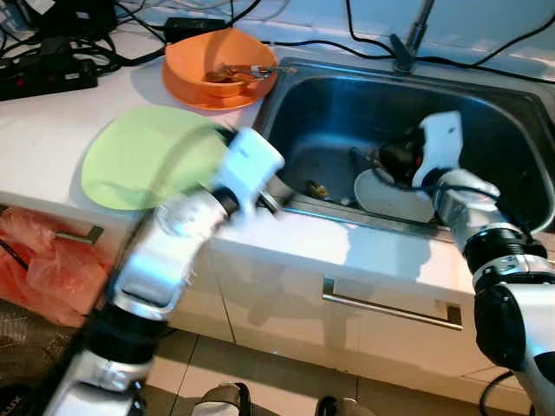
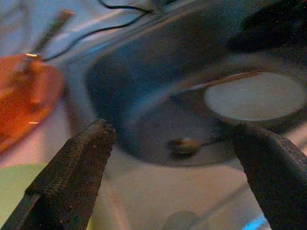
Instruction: Kitchen organization
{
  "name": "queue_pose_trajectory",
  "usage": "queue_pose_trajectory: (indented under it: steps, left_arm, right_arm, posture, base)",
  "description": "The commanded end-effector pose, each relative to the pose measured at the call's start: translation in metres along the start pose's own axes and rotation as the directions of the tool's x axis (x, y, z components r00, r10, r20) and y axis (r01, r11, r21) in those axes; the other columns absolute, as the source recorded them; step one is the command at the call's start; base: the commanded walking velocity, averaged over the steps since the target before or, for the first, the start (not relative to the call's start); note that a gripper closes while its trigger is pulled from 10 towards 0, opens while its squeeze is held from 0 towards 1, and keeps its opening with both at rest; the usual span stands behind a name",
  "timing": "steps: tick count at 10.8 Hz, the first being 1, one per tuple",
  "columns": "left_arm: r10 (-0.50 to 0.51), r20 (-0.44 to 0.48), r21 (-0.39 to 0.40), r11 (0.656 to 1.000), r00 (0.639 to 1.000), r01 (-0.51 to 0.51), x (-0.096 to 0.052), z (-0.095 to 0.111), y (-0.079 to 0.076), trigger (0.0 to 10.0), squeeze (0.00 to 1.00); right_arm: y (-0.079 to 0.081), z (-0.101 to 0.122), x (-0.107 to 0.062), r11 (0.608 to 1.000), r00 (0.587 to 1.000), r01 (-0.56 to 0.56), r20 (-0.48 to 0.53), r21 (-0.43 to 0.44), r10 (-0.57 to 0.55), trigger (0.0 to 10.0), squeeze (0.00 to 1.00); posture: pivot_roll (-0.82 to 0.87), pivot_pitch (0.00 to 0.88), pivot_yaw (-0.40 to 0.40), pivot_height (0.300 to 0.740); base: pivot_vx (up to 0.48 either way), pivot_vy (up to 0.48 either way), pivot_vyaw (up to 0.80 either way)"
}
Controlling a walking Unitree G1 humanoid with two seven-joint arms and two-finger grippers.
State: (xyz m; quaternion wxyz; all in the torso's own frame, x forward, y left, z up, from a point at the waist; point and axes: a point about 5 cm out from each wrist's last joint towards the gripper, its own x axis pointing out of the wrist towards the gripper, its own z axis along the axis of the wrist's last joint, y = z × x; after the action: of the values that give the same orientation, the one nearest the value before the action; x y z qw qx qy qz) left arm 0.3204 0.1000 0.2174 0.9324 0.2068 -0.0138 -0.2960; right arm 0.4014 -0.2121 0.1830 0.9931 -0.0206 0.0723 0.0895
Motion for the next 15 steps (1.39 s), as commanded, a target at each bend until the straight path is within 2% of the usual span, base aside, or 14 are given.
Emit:
queue_pose_trajectory:
  steps: [1,2,3,4,6,7,9,10,11,13,15]
  left_arm:
    - [0.062,-0.029,0.049,0.997,0.998,-0.061,-0.002,-0.004,0.009,10.0,0.00]
    - [0.088,-0.070,0.183,0.980,0.994,-0.074,-0.007,-0.009,0.017,10.0,0.00]
    - [0.055,-0.122,0.213,0.977,0.991,-0.028,-0.011,-0.017,0.017,10.0,0.00]
    - [0.051,-0.147,0.280,0.960,0.988,-0.008,-0.018,-0.019,0.022,10.0,0.00]
    - [0.059,-0.139,0.320,0.947,0.988,-0.011,-0.024,-0.013,0.026,10.0,0.00]
    - [0.050,-0.169,0.351,0.936,0.984,0.013,-0.031,-0.012,0.026,10.0,0.00]
    - [0.036,-0.237,0.387,0.920,0.971,0.061,-0.041,-0.017,0.026,10.0,0.00]
    - [0.037,-0.266,0.391,0.917,0.963,0.073,-0.047,-0.021,0.028,10.0,0.00]
    - [0.038,-0.283,0.397,0.914,0.958,0.081,-0.049,-0.023,0.029,10.0,0.00]
    - [0.029,-0.329,0.410,0.905,0.944,0.115,-0.054,-0.027,0.029,10.0,0.00]
    - [0.014,-0.373,0.426,0.891,0.928,0.158,-0.057,-0.029,0.031,10.0,0.00]
  right_arm:
    - [0.002,0.012,0.000,0.998,0.998,-0.028,0.060,0.049,0.025,10.0,1.00]
    - [0.010,0.018,0.001,0.991,0.993,-0.097,0.080,0.087,0.090,10.0,1.00]
    - [0.013,0.019,0.000,0.986,0.989,-0.124,0.091,0.111,0.114,10.0,0.85]
    - [0.014,0.018,-0.003,0.983,0.986,-0.147,0.098,0.113,0.136,10.0,0.00]
    - [0.012,0.015,-0.006,0.981,0.987,-0.147,0.091,0.124,0.136,10.0,0.00]
    - [0.012,0.014,-0.008,0.980,0.987,-0.148,0.082,0.130,0.138,10.0,0.00]
    - [0.022,0.018,-0.010,0.960,0.973,-0.224,0.085,0.168,0.213,10.0,0.00]
    - [0.038,0.019,-0.017,0.898,0.919,-0.395,0.076,0.192,0.387,10.0,0.00]
    - [0.043,0.016,-0.023,0.873,0.895,-0.445,0.061,0.199,0.442,10.0,0.00]
    - [0.052,0.012,-0.050,0.749,0.769,-0.632,0.045,0.200,0.637,10.0,0.00]
    - [0.062,0.009,-0.071,0.651,0.664,-0.739,0.019,0.172,0.748,10.0,0.00]
  posture:
    - [0.17,0.122,-0.023,0.740]
    - [0.17,0.124,-0.022,0.740]
    - [0.17,0.126,-0.021,0.740]
    - [0.16,0.128,-0.019,0.740]
    - [0.17,0.131,-0.020,0.740]
    - [0.17,0.132,-0.020,0.740]
    - [0.18,0.131,-0.024,0.740]
    - [0.19,0.130,-0.026,0.740]
    - [0.19,0.131,-0.027,0.740]
    - [0.18,0.129,-0.026,0.740]
    - [0.18,0.127,-0.022,0.740]
  base:
    - [0.000,0.000,0.00]
    - [0.000,0.000,0.00]
    - [0.000,0.000,0.00]
    - [0.000,0.000,0.00]
    - [0.000,0.000,0.00]
    - [0.000,0.000,0.00]
    - [0.000,0.000,0.00]
    - [0.000,0.000,0.00]
    - [0.000,0.000,0.00]
    - [0.000,0.000,0.00]
    - [0.000,0.000,0.00]
